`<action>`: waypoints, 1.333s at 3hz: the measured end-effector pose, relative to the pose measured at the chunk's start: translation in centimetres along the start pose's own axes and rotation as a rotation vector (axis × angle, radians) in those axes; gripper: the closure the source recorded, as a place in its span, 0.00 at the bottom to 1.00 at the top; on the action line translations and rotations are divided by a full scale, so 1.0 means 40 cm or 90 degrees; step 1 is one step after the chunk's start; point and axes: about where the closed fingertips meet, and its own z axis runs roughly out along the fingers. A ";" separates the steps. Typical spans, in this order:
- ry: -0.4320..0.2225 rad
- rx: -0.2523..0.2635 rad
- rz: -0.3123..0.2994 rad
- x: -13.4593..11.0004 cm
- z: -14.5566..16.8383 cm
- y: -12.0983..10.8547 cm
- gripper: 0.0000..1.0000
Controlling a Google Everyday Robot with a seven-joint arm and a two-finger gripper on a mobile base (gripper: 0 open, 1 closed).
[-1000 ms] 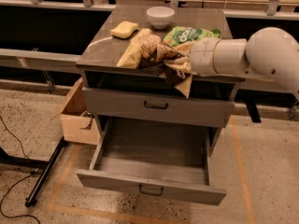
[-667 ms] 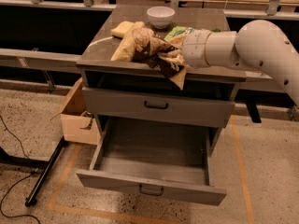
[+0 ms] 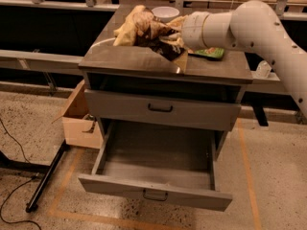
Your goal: Pick brown chip bag from middle drawer and place on counter
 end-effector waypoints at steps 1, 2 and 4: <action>0.029 0.002 -0.028 0.044 0.031 -0.062 1.00; 0.051 -0.005 -0.035 0.092 0.062 -0.080 1.00; 0.073 -0.025 -0.030 0.164 0.121 -0.066 0.66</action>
Offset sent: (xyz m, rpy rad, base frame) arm 0.0832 -0.0280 -0.0069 -0.1295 -0.0162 -0.0768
